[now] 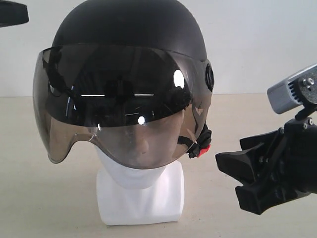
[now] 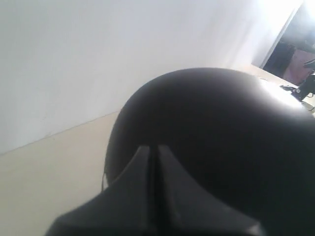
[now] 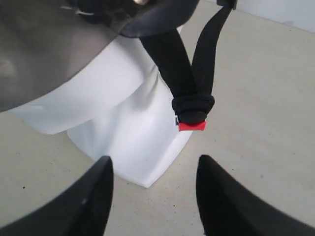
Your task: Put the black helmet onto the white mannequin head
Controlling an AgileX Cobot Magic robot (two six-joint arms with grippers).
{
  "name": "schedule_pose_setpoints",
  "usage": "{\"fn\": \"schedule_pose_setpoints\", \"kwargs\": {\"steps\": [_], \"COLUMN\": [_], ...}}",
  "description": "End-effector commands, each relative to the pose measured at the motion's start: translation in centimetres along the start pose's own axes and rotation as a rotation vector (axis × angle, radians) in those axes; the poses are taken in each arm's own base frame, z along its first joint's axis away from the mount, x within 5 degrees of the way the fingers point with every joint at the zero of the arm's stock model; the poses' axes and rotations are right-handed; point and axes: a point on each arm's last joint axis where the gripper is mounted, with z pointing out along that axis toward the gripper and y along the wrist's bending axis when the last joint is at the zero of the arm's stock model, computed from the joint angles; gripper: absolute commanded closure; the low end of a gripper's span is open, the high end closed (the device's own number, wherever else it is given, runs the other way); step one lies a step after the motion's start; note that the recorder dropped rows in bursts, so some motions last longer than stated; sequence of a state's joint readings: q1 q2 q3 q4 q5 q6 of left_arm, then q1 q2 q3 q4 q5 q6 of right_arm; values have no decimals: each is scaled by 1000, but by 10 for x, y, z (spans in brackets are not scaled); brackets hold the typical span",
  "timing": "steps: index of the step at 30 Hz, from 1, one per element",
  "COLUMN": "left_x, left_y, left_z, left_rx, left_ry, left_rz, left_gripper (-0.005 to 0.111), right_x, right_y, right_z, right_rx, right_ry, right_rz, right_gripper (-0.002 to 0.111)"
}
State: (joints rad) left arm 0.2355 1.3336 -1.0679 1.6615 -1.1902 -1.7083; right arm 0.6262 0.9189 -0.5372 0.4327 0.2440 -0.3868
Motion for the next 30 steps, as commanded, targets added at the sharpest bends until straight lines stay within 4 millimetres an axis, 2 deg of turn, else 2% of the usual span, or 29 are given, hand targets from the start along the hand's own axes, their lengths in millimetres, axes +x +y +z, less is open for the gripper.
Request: {"fn": "schedule_pose_setpoints", "kwargs": {"steps": [1, 7, 9, 13, 14, 16, 21, 23, 24, 27, 28, 30], "left_x": [-20, -40, -42, -44, -44, -43, -37, -36, -36, -37, -37, -37], "left_y": [-17, -37, -42, -43, -42, -40, -31, -29, -29, -28, -28, -28], "left_z": [11, 34, 43, 53, 54, 56, 63, 64, 64, 65, 65, 65], "left_rx": [68, 96, 130, 114, 102, 98, 102, 103, 103, 84, 84, 84], "left_ry": [0, 35, 41, 33, 29, 32, 49, 52, 52, 45, 45, 45], "left_rz": [25, 66, 61, 37, 37, 22, 27, 36, 53, 66, 66, 66], "left_gripper": [102, 100, 93, 64, 60, 62, 83, 95, 101, 102, 102, 102], "right_x": [0, -3, -2, -2, -2, -2, -2, -2, -2, -4, -4, -5], "right_y": [0, -1, 0, 1, 1, 1, 1, 1, 1, 0, 0, -1], "right_z": [0, 0, 0, 0, 0, 0, 0, 0, 0, 0, 0, 0], "right_rx": [4, 11, 2, -5, -5, -5, -4, -7, -7, 3, 5, 9], "right_ry": [-13, -42, -35, -31, -31, -31, -33, -32, -35, -54, -58, -64], "right_rz": [-25, -50, -51, -42, -43, -50, -71, -60, -53, -51, -51, -51], "right_gripper": [57, 57, 57, 57, 57, 57, 58, 63, 69, 81, 81, 73]}}
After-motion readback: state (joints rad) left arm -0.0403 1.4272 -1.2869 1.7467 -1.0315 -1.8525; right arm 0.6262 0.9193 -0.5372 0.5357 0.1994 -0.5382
